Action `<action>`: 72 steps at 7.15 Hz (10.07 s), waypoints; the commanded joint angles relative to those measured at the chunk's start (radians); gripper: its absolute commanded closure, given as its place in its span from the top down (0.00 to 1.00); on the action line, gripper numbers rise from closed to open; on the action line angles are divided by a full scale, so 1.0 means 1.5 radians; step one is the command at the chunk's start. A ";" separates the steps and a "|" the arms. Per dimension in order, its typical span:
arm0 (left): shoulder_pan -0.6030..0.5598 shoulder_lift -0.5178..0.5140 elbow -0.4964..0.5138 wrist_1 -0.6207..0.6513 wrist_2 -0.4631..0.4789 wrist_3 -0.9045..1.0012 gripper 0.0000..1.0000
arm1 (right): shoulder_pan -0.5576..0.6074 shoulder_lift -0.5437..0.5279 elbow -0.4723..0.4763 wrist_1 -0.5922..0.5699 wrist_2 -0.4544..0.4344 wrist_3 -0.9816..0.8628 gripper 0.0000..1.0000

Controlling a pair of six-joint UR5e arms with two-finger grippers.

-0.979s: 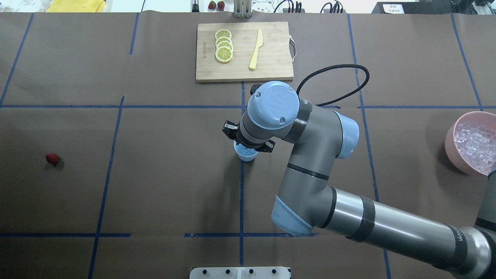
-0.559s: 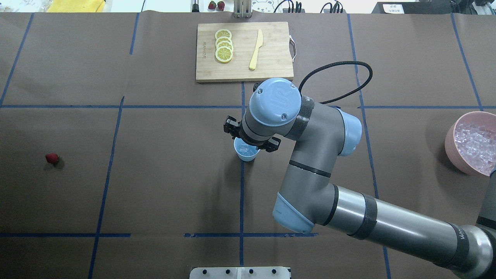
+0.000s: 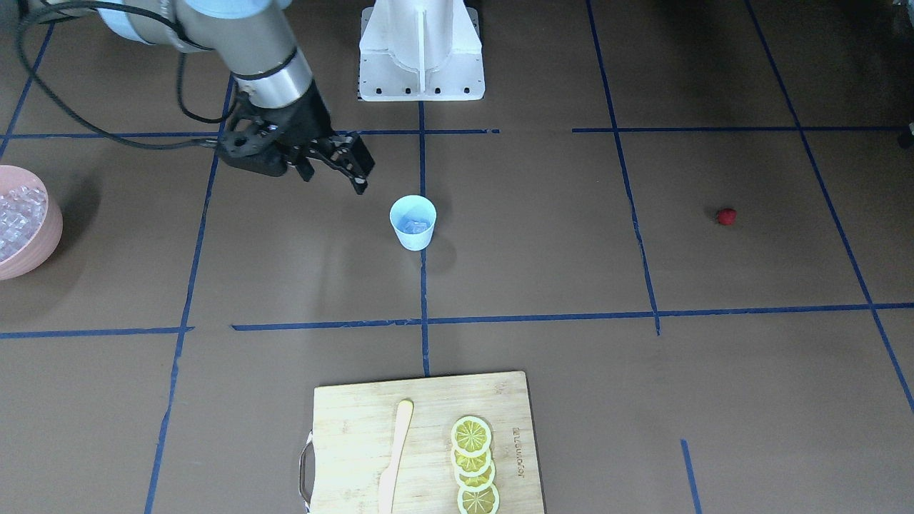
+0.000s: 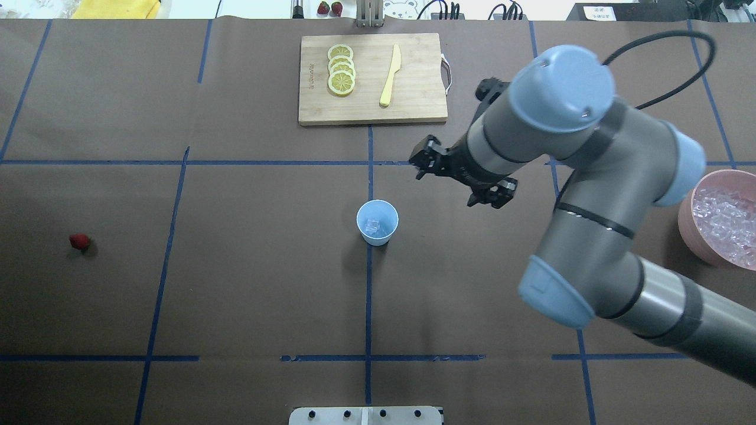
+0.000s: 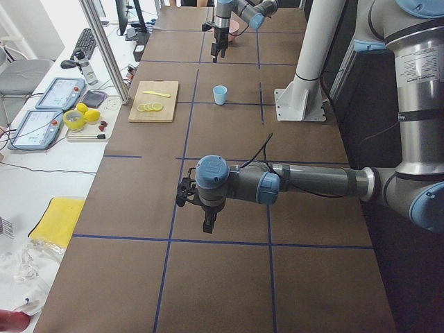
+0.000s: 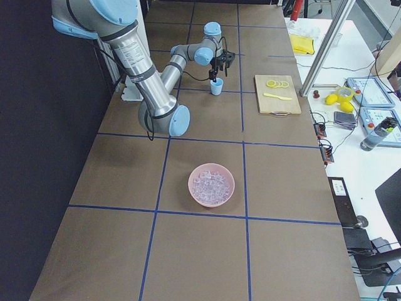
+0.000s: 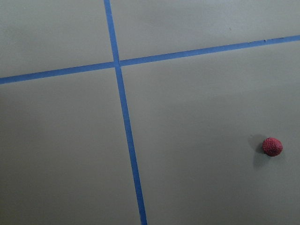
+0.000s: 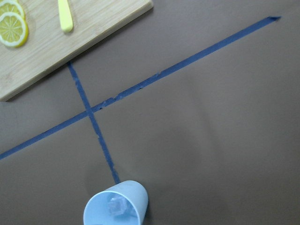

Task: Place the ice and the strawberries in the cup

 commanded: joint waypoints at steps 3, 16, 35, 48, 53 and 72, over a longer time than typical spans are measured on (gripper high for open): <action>0.193 -0.013 -0.001 -0.170 0.095 -0.270 1.00 | 0.231 -0.276 0.095 0.006 0.154 -0.419 1.00; 0.419 -0.109 0.094 -0.237 0.189 -0.452 0.94 | 0.290 -0.312 0.079 0.007 0.172 -0.515 1.00; 0.654 -0.629 0.096 -0.097 0.358 -0.916 0.03 | 0.298 -0.322 0.094 0.007 0.179 -0.517 1.00; 0.369 -0.256 -0.108 -0.077 0.159 -0.527 0.79 | 0.541 -0.355 -0.092 -0.004 0.232 -0.935 1.00; -0.025 -0.165 -0.035 0.186 0.068 0.180 0.81 | 0.578 -0.337 -0.138 -0.045 0.223 -1.066 1.00; -0.050 -0.055 0.090 0.142 0.061 0.152 1.00 | 0.575 -0.368 -0.145 -0.054 0.234 -1.076 1.00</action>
